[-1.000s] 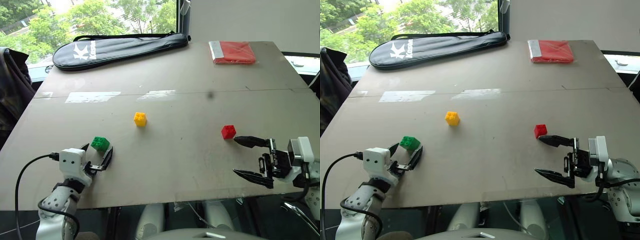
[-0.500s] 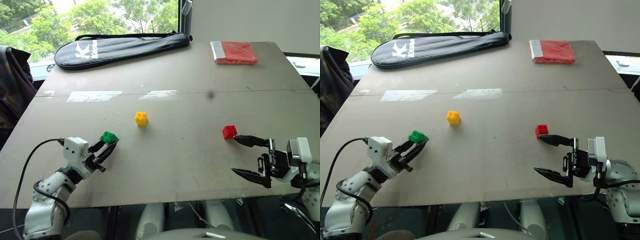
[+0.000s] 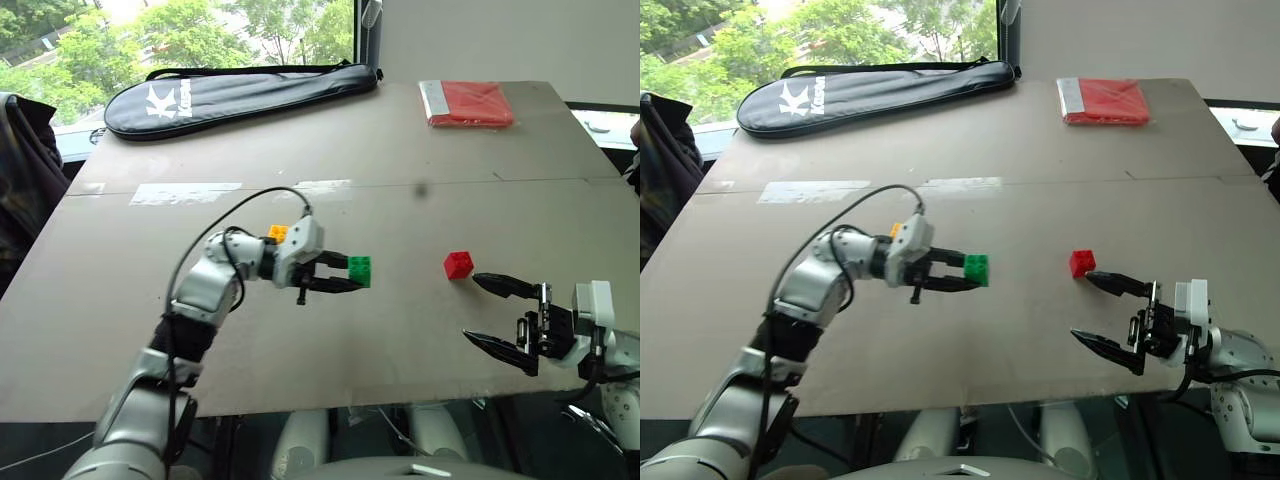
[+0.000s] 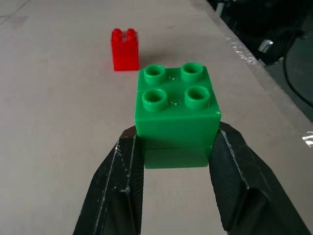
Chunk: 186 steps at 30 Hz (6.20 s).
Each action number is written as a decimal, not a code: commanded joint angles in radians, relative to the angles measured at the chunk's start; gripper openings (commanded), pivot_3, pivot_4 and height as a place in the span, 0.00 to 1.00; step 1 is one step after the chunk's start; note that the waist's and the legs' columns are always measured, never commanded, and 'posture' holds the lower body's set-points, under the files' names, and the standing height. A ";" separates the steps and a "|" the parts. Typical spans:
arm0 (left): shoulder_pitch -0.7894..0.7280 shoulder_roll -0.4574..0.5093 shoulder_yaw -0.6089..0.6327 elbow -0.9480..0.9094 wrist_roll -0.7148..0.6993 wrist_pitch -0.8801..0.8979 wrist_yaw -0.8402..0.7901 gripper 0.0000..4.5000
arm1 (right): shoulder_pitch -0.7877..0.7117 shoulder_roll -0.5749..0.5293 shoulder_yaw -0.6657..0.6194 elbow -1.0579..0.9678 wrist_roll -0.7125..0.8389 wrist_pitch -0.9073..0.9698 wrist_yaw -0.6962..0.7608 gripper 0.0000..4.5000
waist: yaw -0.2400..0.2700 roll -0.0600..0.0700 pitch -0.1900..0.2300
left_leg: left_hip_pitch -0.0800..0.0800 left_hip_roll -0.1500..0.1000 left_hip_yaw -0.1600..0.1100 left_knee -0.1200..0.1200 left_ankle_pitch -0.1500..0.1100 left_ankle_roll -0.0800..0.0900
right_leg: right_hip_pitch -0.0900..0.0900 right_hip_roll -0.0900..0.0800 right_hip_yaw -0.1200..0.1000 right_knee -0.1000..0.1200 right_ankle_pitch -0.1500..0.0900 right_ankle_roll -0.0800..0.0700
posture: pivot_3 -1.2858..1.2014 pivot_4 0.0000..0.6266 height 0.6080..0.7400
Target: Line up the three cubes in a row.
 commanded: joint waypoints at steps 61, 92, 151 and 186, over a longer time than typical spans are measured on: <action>0.368 0.194 0.530 -0.245 -0.080 0.151 0.415 0.91 | -0.032 -0.012 0.005 0.000 0.016 -0.016 -0.028 1.00 | -0.012 0.001 0.001 | 0.002 0.003 -0.006 0.000 0.000 0.001 | 0.001 -0.003 0.000 0.001 0.000 0.001 | 0.52 0.24 0.65; 0.452 -0.160 0.409 -0.274 0.129 0.061 0.954 0.91 | 0.004 -0.007 -0.014 -0.021 0.023 -0.031 -0.027 1.00 | 0.004 0.001 0.001 | 0.003 0.002 -0.006 0.000 0.000 0.001 | 0.001 -0.003 0.000 0.002 0.000 0.000 | 0.52 0.24 0.65; -0.125 -0.148 0.151 0.609 0.148 -0.386 -0.010 0.70 | 0.117 0.008 -0.021 -0.098 0.003 -0.083 -0.118 1.00 | 0.002 0.001 0.001 | 0.001 -0.001 -0.003 0.000 0.000 0.001 | 0.001 -0.002 -0.002 0.001 -0.001 0.002 | 0.52 0.24 0.65; 0.835 0.060 0.417 -0.687 -0.007 0.242 0.610 0.98 | 0.048 -0.060 -0.121 0.331 -0.034 -0.188 0.065 1.00 | 0.006 0.003 0.001 | 0.004 0.003 -0.006 0.000 0.000 0.001 | 0.002 -0.003 0.000 0.002 -0.005 0.000 | 0.52 0.24 0.65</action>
